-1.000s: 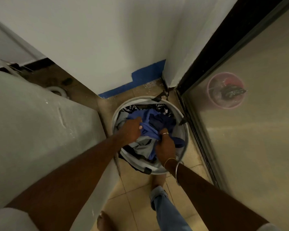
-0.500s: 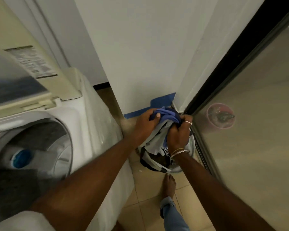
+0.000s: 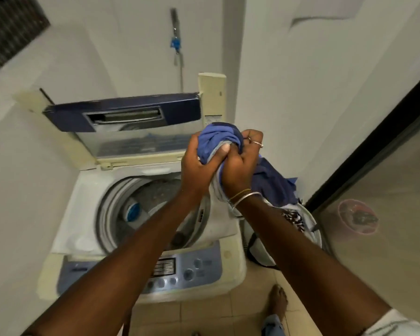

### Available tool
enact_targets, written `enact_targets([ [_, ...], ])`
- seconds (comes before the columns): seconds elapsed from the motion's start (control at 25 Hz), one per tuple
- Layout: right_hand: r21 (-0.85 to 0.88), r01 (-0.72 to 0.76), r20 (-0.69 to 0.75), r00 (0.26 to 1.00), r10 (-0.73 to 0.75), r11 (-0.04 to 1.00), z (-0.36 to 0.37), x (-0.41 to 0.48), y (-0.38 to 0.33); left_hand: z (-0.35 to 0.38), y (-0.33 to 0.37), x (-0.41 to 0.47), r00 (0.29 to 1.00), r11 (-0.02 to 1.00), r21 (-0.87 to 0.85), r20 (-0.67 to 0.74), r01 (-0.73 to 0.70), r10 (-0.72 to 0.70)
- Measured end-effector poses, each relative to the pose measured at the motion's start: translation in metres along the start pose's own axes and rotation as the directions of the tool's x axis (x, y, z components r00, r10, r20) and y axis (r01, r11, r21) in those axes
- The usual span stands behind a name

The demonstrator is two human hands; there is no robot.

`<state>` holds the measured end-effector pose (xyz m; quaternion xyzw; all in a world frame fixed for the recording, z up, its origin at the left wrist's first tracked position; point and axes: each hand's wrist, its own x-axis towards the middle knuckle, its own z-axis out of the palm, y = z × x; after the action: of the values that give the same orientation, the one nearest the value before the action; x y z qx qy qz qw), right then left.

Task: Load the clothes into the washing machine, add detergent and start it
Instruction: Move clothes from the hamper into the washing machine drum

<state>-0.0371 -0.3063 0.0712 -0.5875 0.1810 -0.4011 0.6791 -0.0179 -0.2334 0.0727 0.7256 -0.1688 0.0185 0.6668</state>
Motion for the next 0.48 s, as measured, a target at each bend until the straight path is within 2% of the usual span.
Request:
enact_targets([
  [0.12, 0.081, -0.047, 0.129, 0.991, 0.037, 0.996, 0.075, -0.035, -0.018, -0.076, 0.019, 0.003, 0.979, 1.000, 0.009, -0.204, -0.017, 0.018],
  [0.24, 0.042, -0.014, 0.219, 0.976, 0.005, 0.999, 0.127, -0.065, -0.022, -0.139, 0.013, 0.006, 0.960, 0.996, 0.086, -0.280, 0.039, -0.013],
  [0.36, -0.032, -0.049, 0.275, 0.960, 0.056, 0.998, 0.145, -0.089, 0.009, -0.177, -0.023, 0.000, 0.952, 0.979, 0.122, -0.280, 0.162, -0.123],
  [0.48, -0.109, -0.110, 0.358, 0.923, 0.142, 0.988, 0.138, -0.108, 0.062, -0.202, -0.076, -0.010, 0.959, 0.950, 0.170, -0.160, 0.261, -0.235],
])
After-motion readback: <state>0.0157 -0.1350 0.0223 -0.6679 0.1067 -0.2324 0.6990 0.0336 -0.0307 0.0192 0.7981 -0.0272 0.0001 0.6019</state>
